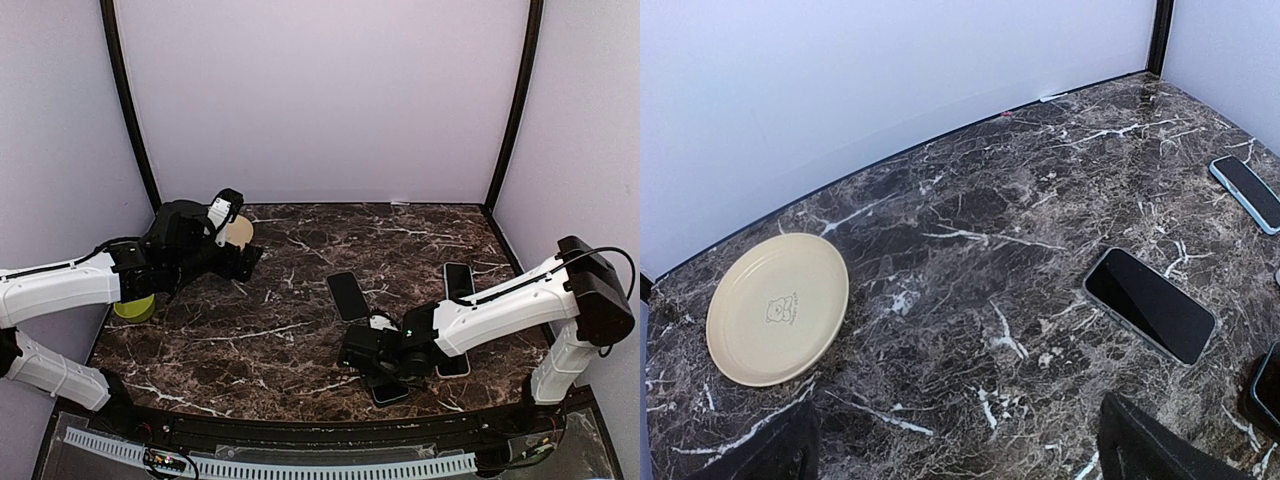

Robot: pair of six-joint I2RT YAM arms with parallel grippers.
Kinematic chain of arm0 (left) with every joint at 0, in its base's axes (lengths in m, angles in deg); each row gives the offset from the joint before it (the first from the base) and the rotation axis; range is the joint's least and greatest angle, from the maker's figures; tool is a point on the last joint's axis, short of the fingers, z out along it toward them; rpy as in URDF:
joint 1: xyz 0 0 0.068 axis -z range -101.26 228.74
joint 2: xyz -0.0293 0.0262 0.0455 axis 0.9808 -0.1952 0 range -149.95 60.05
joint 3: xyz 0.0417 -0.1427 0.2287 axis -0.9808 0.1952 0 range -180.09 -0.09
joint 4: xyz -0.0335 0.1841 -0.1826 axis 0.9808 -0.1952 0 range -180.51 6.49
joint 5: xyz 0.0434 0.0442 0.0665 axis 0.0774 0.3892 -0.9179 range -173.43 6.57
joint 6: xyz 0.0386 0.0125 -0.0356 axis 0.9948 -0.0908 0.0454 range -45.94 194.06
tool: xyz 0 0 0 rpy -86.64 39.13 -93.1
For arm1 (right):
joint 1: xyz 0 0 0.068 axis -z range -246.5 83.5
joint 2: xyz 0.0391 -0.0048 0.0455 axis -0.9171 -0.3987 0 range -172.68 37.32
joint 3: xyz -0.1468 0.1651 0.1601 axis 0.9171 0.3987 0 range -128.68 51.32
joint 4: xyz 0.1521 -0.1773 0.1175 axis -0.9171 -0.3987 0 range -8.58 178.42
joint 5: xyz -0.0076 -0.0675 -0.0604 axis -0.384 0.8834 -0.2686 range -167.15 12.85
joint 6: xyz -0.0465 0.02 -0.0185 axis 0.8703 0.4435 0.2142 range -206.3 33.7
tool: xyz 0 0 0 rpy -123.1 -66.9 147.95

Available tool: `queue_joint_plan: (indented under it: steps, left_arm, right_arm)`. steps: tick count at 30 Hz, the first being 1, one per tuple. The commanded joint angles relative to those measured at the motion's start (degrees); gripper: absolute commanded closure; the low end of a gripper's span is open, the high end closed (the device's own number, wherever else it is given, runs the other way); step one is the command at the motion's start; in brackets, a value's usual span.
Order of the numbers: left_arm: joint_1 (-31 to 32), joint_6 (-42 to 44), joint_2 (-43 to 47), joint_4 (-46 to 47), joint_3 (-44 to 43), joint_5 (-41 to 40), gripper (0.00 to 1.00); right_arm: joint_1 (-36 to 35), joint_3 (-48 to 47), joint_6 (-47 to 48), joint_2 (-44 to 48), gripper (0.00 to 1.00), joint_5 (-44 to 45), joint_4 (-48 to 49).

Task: Put the phone into the phone case
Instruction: Install the phone into the phone case.

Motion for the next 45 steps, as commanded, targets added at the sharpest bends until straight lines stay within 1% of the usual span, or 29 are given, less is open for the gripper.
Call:
queue_joint_plan:
  steps: [1,8,15,23,24,25,28,30,33,37,39,42,44,45]
  left_arm:
    - [-0.3,0.6,1.4,1.1,0.8,-0.1,0.01]
    - [-0.3,0.7,1.3,1.1,0.7,0.0,0.01]
    - [-0.2,0.9,1.2,1.1,0.7,0.1,0.01]
    - [-0.3,1.0,0.8,1.1,0.8,-0.1,0.01]
    - [-0.2,1.0,0.8,1.1,0.8,-0.1,0.01]
    - [-0.2,1.0,0.7,1.1,0.8,-0.2,0.01]
    - [-0.3,1.1,0.7,1.1,0.8,-0.2,0.01]
    - [-0.3,1.1,0.7,1.1,0.8,-0.3,0.01]
    - [-0.3,1.1,0.6,1.1,0.8,-0.2,0.01]
    - [-0.3,1.0,0.6,1.2,0.9,0.2,0.01]
    - [-0.3,1.2,0.5,1.1,0.9,0.2,0.01]
    - [-0.3,2.0,0.2,2.2,1.1,0.5,0.01]
    - [-0.3,3.0,-0.1,2.7,1.1,2.2,0.01]
    - [-0.3,3.9,-0.2,2.8,1.2,2.8,0.01]
  right_arm:
    - [-0.8,0.6,3.1,0.4,1.00,-3.1,-0.2]
    - [-0.7,-1.1,7.3,2.1,1.00,-1.7,-0.3]
    - [-0.7,0.9,8.8,2.1,1.00,-4.3,1.6]
    - [-0.4,3.8,10.2,1.5,1.00,-9.9,4.8]
    - [-0.3,4.0,10.0,1.6,0.96,-10.2,4.6]
    - [-0.1,4.2,10.0,1.6,0.88,-10.4,4.4]
    - [0.4,4.1,10.3,1.9,0.57,-11.1,3.9]
    - [0.7,3.7,11.0,2.1,0.40,-11.4,3.1]
    - [1.3,2.4,12.1,2.5,0.26,-11.2,0.9]
    - [1.8,1.0,14.8,4.3,0.12,-13.0,-0.8]
    - [2.2,-0.1,16.8,5.5,0.02,-13.9,-2.2]
    - [3.9,-0.5,19.3,8.3,0.02,-16.6,-4.1]
    - [5.2,0.4,20.2,11.0,0.02,-18.8,-4.1]
    - [6.0,1.4,20.2,12.4,0.04,-19.5,-3.9]
